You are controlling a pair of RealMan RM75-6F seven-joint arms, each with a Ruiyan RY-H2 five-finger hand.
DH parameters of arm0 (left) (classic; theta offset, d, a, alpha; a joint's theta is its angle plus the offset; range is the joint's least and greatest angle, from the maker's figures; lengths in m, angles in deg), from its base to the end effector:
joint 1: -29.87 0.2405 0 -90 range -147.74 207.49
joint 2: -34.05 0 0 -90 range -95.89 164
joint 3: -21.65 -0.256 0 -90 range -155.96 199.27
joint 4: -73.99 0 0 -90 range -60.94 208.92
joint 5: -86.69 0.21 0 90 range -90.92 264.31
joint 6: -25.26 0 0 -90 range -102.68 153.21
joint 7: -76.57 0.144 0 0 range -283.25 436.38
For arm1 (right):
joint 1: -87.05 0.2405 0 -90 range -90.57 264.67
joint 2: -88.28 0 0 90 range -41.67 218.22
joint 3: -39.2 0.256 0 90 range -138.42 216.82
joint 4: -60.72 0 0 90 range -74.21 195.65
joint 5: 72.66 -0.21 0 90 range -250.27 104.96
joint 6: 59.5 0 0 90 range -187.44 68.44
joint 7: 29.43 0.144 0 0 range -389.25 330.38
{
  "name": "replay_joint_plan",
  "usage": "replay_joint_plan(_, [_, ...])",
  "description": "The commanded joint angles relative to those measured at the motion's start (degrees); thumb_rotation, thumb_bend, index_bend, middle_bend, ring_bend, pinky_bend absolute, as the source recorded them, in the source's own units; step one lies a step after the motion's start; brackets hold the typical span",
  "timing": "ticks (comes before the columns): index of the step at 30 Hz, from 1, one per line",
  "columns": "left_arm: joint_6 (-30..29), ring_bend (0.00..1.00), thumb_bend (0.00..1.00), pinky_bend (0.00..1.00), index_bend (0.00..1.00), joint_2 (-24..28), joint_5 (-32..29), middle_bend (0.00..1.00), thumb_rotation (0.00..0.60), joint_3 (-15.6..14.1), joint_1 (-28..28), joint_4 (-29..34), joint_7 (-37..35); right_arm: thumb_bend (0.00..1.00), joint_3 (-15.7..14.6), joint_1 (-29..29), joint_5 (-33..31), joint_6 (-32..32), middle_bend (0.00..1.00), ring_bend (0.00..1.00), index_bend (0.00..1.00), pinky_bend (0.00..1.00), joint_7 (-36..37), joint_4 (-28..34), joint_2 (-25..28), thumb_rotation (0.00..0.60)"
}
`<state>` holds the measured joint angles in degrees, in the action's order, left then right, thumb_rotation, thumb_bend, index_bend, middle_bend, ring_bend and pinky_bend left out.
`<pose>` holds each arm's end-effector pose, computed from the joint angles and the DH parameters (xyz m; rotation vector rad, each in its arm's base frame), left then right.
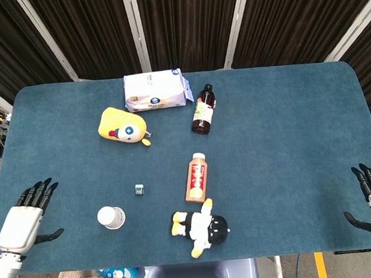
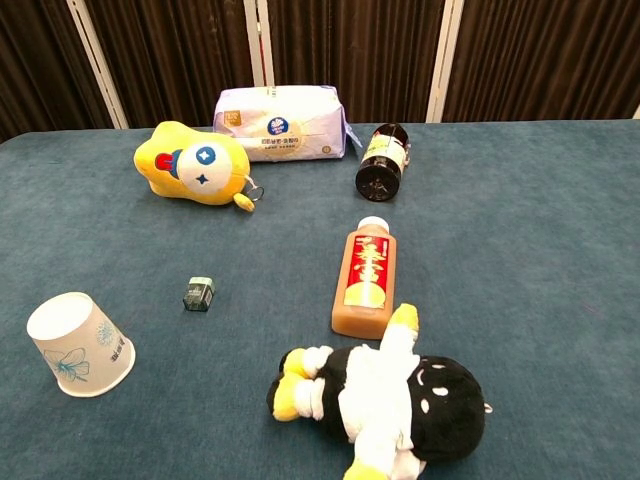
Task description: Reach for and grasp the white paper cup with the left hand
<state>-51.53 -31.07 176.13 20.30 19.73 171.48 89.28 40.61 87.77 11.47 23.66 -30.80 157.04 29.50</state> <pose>-0.2790 0.1865 0.1139 -1.6744 -0.8598 -0.7882 -0.3241 -0.1519 0.1764 1.3625 -0.9667 0.7654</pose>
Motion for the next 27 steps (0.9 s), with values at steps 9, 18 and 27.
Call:
replay_joint_plan(9, [8.9, 0.19, 0.13, 0.31, 0.08, -3.3, -2.2, 0.19, 0.600, -0.4, -4.7, 4.3, 10.0, 0.24, -0.1, -0.2, 0.5, 0.4, 0.00, 0.00, 0.00, 0.00, 0.3, 0.0, 0.2, 0.600])
replay_joint_plan(18, [13.3, 0.25, 0.19, 0.35, 0.17, -9.1, -7.1, 0.26, 0.600, 1.3, -8.0, 4.3, 17.2, 0.24, 0.0, -0.1, 0.3, 0.3, 0.00, 0.00, 0.00, 0.00, 0.6, 0.0, 0.2, 0.600])
replay_joint_plan(27, [13.2, 0.43, 0.28, 0.49, 0.35, -13.0, -9.2, 0.48, 0.600, 1.6, -9.0, 4.1, 20.0, 0.24, -0.1, -0.1, 0.3, 0.2, 0.00, 0.00, 0.00, 0.00, 0.9, -0.1, 0.3, 0.600])
